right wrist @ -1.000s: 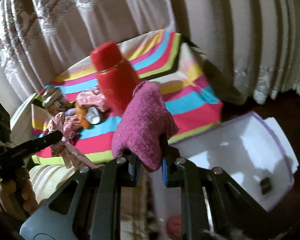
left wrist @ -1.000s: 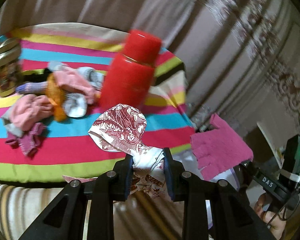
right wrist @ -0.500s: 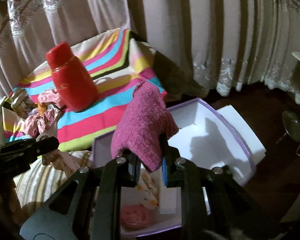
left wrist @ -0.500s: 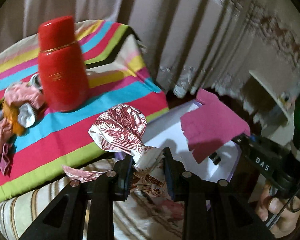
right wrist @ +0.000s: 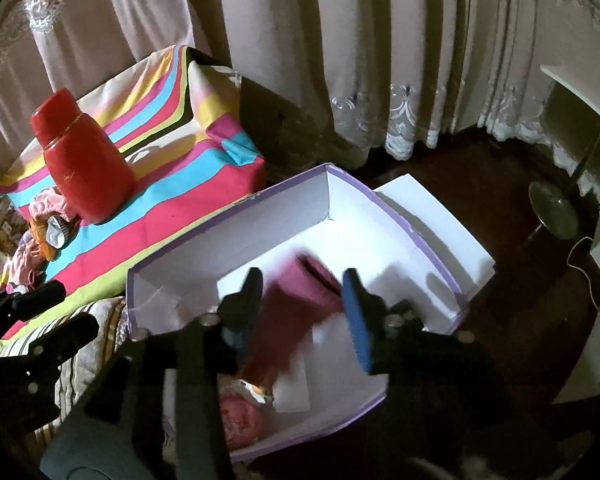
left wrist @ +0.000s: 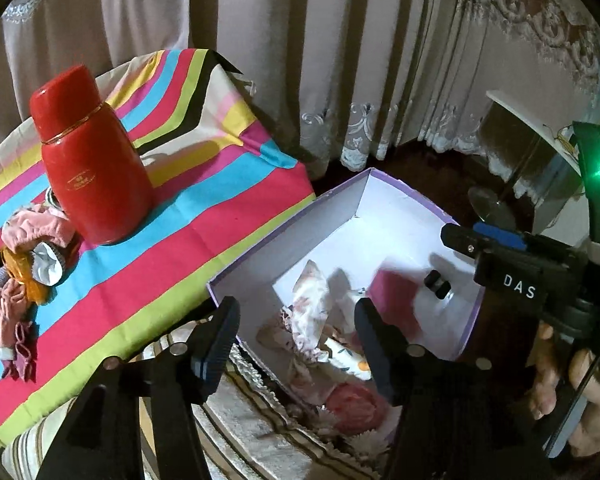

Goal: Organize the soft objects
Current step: 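Carry the printed cloth and magenta glove into the box and open both tools, then withdraw both open tools from the box back over the striped bed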

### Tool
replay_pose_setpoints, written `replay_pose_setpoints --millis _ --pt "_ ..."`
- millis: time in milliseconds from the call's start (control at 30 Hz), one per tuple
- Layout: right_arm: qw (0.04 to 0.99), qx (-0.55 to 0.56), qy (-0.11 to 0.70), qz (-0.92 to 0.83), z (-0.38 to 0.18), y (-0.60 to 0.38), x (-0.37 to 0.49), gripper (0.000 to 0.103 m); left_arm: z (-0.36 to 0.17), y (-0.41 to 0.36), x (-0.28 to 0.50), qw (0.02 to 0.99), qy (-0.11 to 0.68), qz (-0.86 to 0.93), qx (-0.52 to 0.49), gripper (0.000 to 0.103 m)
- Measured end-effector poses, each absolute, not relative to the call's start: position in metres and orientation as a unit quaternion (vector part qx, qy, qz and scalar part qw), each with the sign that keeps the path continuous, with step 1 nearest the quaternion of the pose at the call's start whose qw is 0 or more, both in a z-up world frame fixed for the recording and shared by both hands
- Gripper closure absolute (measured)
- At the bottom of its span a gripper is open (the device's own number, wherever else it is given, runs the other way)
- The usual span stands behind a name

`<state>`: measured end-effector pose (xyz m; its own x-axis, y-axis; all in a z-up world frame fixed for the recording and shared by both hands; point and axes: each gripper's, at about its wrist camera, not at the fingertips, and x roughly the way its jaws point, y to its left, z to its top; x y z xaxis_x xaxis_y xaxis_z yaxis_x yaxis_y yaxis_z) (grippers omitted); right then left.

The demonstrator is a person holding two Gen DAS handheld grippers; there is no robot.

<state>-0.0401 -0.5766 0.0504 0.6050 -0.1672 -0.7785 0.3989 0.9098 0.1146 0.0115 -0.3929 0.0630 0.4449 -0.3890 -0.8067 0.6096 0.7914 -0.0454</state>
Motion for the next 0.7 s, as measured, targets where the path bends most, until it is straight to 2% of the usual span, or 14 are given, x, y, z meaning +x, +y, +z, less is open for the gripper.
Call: replay_pose_setpoints --millis 267,700 --pt "0.889 0.129 0.416 -0.141 0.058 -0.558 -0.032 0.05 0.07 -0.375 0.019 0.857 0.417 -0.266 0.145 0.042" --pt "0.895 0.091 0.428 -0.085 0.068 -0.496 -0.001 0.049 0.074 -0.29 0.066 0.874 0.432 -0.201 0.097 0.042"
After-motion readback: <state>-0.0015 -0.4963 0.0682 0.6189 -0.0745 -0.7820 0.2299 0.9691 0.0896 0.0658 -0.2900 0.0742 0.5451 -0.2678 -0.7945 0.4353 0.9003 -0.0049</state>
